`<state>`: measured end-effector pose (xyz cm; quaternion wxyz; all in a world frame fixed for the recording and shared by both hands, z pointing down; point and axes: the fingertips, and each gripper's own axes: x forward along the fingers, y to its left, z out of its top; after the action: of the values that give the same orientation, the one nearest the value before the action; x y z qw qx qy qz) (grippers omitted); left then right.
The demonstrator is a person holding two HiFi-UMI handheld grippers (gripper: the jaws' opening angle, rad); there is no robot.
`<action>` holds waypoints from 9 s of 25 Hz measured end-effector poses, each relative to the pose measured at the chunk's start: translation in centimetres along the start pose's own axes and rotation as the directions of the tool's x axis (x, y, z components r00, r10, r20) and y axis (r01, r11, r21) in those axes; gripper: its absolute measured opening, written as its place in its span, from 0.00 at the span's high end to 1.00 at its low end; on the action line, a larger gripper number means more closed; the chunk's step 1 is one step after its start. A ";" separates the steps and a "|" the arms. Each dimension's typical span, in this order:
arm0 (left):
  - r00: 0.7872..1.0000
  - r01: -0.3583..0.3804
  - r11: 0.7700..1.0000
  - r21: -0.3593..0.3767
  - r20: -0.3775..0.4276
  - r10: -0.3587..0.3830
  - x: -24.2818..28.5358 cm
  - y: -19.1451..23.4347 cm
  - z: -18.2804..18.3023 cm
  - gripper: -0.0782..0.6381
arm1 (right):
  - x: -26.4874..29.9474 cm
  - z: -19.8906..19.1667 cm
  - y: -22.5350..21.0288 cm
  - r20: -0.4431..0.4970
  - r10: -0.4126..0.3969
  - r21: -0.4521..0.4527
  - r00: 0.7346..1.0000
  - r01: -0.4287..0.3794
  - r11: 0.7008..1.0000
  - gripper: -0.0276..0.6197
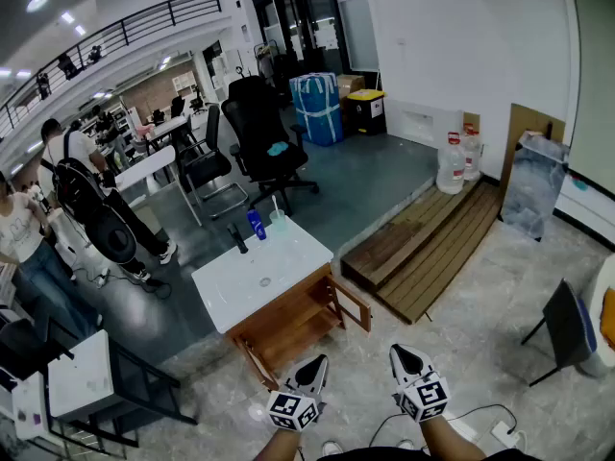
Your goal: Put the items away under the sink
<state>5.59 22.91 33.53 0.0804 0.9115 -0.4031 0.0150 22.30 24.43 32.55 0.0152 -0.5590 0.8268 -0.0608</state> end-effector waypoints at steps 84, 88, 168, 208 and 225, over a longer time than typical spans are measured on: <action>0.861 -0.506 0.860 -0.058 0.027 0.508 6.4 26.0 2.5 0.86 | 35.5 -0.8 4.2 -0.079 0.528 -0.025 0.846 -0.531 0.847 0.93; 0.861 -0.503 0.861 -0.081 0.039 0.507 6.2 29.0 2.4 0.86 | 38.0 -1.0 5.9 -0.105 0.530 -0.037 0.842 -0.536 0.844 0.93; 0.704 -0.706 0.703 -0.080 -0.181 0.687 21.0 48.8 -3.9 0.86 | 86.7 -18.6 -2.1 -0.435 0.368 -0.128 0.822 -0.460 0.878 0.39; 0.873 -0.487 0.873 -0.037 -0.055 0.485 4.3 35.3 -3.0 0.86 | 46.6 -6.9 4.8 -0.228 0.266 -0.160 0.937 -0.306 0.939 0.39; 0.823 -0.568 0.822 -0.049 -0.046 0.566 6.2 33.0 -5.0 0.86 | 41.5 -8.5 3.4 -0.196 0.349 -0.131 0.916 -0.377 0.917 0.39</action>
<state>-14.37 -2.72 43.43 0.1055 0.7475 -0.6546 0.0393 2.80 -12.00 42.30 -0.0901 -0.3873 0.9169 -0.0347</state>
